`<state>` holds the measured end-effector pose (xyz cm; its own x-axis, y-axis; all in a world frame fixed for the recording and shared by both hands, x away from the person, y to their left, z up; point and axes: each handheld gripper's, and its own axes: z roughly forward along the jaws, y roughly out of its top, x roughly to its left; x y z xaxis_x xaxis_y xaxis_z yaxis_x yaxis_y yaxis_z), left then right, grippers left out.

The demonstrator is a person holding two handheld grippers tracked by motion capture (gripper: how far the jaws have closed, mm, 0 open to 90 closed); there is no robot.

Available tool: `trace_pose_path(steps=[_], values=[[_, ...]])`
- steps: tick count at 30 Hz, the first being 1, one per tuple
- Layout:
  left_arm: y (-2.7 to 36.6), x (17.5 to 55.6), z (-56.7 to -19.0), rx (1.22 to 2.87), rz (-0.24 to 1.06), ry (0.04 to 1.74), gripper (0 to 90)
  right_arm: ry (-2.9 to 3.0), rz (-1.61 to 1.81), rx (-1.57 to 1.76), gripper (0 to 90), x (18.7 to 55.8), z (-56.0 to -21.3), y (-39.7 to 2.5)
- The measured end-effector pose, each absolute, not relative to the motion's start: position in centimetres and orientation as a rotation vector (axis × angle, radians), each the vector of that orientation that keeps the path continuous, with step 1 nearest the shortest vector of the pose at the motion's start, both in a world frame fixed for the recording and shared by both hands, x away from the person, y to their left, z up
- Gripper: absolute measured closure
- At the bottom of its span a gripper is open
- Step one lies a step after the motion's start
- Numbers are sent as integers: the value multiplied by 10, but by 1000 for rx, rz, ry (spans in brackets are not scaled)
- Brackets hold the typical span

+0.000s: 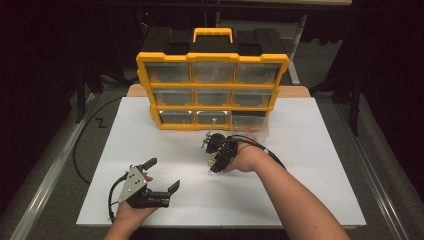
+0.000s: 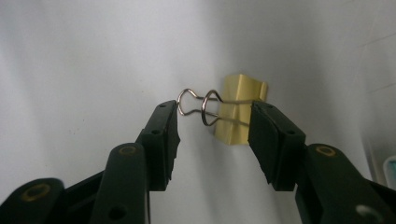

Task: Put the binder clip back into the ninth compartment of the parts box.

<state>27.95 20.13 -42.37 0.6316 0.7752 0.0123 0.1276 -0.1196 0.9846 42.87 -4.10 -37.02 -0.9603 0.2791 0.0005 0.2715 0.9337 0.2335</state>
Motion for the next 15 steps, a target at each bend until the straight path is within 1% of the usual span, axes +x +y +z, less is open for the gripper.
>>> trace_pose_path(steps=[8,10,15], values=[[202,279,-423,1617,657,761,2,3050,362,425,622,429,-372,-33],[202,279,-423,1617,656,761,2,3049,358,433,660,430,-372,-33],[202,279,-423,1618,656,760,2,3055,351,443,717,432,-370,-35]])
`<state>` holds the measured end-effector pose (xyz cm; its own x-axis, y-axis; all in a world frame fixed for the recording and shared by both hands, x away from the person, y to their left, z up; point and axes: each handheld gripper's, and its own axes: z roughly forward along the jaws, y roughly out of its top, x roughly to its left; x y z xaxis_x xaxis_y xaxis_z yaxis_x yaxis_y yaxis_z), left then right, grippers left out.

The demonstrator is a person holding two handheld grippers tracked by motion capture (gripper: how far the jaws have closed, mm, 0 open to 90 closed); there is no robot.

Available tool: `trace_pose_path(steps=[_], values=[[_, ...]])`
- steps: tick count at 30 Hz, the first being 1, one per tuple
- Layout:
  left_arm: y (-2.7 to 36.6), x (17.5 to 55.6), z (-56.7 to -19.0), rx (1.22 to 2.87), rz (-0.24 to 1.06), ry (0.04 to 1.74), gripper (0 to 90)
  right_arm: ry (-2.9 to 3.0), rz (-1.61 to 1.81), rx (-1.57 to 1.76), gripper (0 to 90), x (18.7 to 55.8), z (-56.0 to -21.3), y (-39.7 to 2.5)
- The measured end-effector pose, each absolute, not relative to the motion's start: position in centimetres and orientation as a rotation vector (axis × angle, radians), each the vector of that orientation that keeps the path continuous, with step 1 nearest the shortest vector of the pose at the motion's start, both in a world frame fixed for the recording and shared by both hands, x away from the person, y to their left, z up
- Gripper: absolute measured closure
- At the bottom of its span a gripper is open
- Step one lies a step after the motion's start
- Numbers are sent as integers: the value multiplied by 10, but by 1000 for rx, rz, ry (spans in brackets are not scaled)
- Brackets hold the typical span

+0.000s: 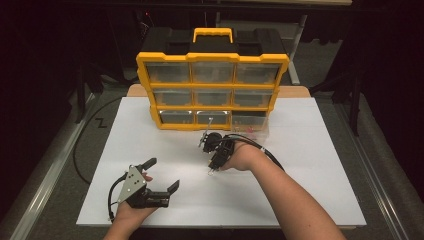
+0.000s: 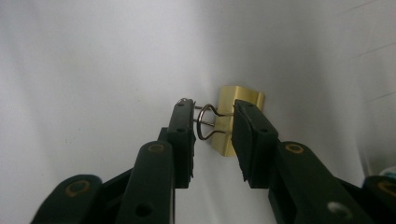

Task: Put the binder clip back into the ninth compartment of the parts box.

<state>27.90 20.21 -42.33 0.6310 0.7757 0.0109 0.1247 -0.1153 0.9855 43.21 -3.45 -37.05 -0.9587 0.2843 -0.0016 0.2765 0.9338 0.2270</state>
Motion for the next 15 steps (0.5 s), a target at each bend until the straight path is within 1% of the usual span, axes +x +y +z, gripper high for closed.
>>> trace_pose_path(steps=[7,15], values=[[202,279,-423,1621,655,760,2,3060,373,451,802,436,-366,-40],[202,279,-424,1621,655,761,2,3020,379,420,864,439,-360,-45]])
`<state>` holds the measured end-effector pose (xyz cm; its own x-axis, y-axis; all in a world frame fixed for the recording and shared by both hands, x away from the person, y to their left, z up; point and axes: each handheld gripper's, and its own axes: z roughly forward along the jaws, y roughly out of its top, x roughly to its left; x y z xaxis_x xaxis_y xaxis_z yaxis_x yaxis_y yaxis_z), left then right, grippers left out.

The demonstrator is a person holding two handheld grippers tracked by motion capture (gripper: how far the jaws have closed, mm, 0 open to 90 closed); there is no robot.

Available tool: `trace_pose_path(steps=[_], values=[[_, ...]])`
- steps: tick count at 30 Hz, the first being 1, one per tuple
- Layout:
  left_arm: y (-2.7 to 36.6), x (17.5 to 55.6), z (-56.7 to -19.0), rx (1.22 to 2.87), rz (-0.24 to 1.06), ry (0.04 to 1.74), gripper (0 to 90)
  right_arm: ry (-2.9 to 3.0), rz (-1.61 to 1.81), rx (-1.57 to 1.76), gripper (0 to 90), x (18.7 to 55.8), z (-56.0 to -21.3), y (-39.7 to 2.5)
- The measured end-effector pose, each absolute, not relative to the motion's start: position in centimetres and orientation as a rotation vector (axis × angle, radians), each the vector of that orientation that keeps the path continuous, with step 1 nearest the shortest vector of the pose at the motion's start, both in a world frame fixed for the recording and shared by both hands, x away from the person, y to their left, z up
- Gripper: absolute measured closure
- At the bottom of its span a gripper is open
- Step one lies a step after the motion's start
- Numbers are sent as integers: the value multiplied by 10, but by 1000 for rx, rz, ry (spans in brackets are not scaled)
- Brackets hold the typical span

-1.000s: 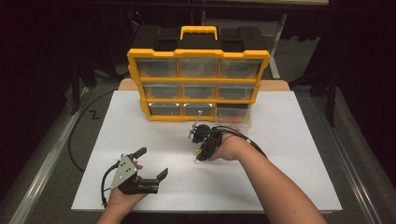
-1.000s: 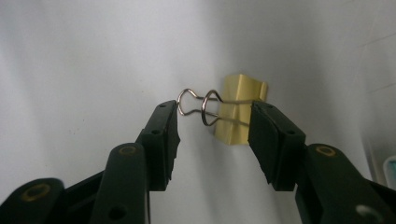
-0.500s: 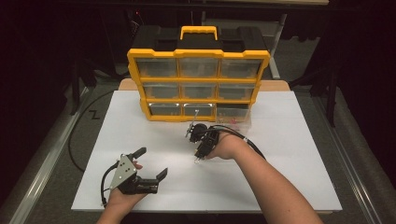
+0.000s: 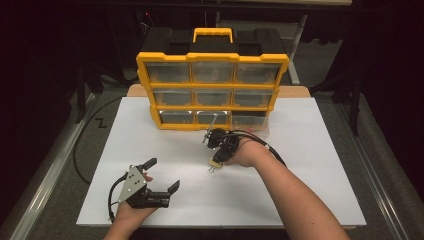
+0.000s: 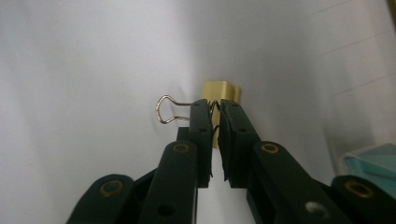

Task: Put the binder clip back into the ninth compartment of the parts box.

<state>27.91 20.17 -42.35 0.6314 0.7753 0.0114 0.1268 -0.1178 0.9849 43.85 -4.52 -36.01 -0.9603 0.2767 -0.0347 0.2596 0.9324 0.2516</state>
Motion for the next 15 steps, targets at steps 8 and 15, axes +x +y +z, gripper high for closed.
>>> trace_pose_path(steps=[8,15], values=[[202,279,-423,1620,655,762,2,3002,372,397,900,439,-354,-50],[202,279,-423,1621,656,761,2,3025,366,413,900,436,-349,-56]])
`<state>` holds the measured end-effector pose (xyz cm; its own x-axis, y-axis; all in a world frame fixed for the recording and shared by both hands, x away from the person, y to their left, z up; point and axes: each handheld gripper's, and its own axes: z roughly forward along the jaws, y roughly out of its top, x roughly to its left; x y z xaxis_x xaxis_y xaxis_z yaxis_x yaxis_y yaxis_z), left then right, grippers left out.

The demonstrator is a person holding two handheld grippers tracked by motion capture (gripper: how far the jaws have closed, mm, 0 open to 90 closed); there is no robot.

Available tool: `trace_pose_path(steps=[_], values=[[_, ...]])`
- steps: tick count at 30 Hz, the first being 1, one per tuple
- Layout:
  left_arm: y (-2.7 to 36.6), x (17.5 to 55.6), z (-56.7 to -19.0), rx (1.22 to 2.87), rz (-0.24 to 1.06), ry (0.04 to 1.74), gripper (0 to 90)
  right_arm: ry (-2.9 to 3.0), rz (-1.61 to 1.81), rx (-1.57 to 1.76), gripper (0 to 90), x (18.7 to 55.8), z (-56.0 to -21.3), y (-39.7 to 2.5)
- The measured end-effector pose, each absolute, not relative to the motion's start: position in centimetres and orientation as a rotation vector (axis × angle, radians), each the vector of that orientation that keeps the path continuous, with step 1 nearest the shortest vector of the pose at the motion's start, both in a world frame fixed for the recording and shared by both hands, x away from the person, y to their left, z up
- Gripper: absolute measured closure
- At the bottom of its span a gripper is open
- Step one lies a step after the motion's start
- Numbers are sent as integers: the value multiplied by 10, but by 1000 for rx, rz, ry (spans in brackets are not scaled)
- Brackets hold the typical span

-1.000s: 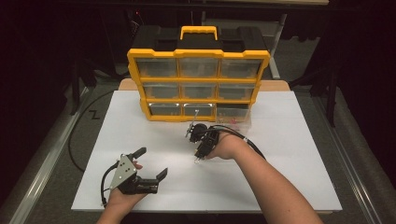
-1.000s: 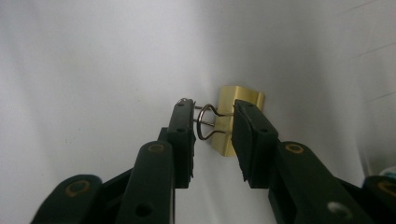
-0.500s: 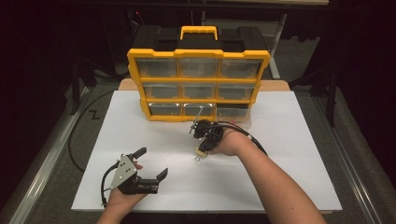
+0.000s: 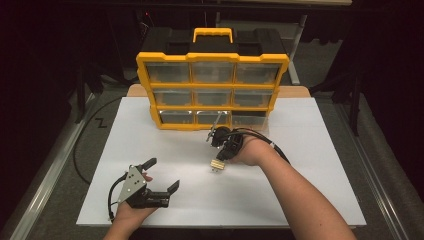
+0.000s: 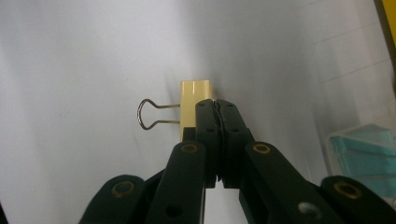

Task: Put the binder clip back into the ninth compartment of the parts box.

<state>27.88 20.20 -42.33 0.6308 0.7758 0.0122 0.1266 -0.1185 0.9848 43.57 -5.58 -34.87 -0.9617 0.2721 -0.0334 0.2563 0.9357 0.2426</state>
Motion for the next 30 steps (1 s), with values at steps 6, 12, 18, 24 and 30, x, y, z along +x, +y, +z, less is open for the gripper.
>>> trace_pose_path(steps=[6,12,18,24,30], values=[[202,279,-424,1625,656,762,2,3043,352,409,900,434,-345,-64],[202,279,-424,1624,658,762,2,3053,338,421,900,432,-343,-73],[202,279,-424,1624,657,764,2,3055,313,434,900,432,-341,-84],[201,280,-424,1625,657,765,2,3056,302,443,900,432,-338,-94],[202,280,-424,1624,657,764,2,3058,297,448,900,433,-335,-103]])
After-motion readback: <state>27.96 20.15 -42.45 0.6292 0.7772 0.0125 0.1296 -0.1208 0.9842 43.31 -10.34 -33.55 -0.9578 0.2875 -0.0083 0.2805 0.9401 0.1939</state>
